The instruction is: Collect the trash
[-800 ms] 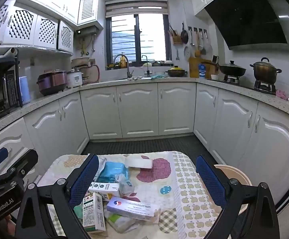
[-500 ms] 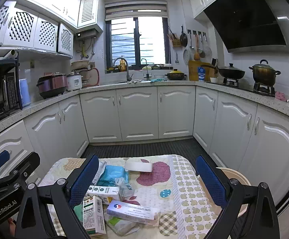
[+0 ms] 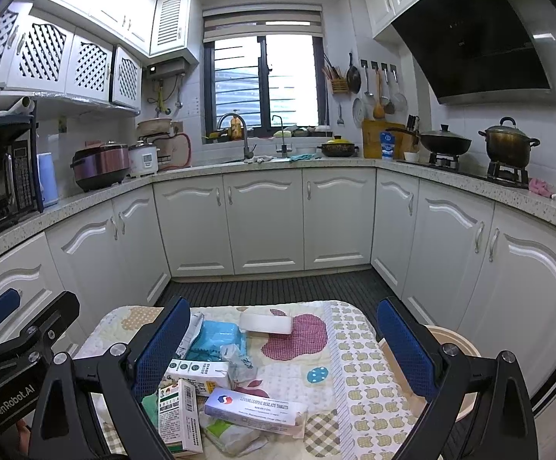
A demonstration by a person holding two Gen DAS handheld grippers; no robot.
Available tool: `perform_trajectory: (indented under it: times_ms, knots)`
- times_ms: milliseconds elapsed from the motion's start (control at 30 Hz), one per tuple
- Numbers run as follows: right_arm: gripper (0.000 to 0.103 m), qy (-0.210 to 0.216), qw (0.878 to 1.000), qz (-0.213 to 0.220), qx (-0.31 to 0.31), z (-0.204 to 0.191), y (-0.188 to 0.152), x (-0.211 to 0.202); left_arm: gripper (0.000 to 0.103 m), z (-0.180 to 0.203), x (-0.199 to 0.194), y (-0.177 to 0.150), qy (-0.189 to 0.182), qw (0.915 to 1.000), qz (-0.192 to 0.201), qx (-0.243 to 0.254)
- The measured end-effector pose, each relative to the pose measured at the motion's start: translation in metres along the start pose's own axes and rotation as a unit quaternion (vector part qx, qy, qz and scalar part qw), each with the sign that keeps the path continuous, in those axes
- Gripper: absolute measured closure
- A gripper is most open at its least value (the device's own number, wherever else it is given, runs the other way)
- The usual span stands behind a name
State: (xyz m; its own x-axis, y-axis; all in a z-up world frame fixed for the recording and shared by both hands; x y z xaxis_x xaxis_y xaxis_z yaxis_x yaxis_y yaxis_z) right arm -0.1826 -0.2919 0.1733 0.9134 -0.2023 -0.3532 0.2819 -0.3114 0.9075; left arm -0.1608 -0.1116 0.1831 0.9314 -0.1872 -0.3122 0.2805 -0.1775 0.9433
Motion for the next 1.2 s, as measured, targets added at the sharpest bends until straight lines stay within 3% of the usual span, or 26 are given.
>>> perform_trajectory:
  times_ms: [500,600,800,1200]
  knots:
    - [0.006,-0.002,1.0,-0.015,0.008,0.003,-0.004,0.004,0.001,0.004,0.008,-0.008,0.002,0.9999,-0.009,0.005]
    - [0.006,-0.007,1.0,0.006,-0.014,0.002,-0.004,0.003,0.001,0.004,0.009,-0.008,0.001,1.0,-0.008,0.004]
    - [0.006,-0.013,1.0,0.006,-0.026,0.002,-0.004,0.003,0.001,0.004,0.009,-0.009,0.001,0.9999,-0.008,0.008]
    - [0.006,-0.003,1.0,0.002,-0.001,0.004,-0.002,0.003,0.001,0.006,0.008,-0.009,0.002,0.9999,-0.008,0.012]
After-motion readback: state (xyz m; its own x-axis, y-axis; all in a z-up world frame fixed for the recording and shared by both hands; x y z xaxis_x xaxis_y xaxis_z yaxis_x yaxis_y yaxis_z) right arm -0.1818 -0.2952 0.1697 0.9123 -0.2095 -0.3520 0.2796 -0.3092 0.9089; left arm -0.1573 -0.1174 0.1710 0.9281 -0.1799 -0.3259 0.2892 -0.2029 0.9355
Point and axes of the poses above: each gripper's, at about its wrist camera, not at the fingertips, and x roughly the way its jaws point, z to its right, y to its top, the point moved 8 cm from there along x, roughly the way its jaws point, and after that the axes turned 12 degrees about x, right-handed, at the moved point
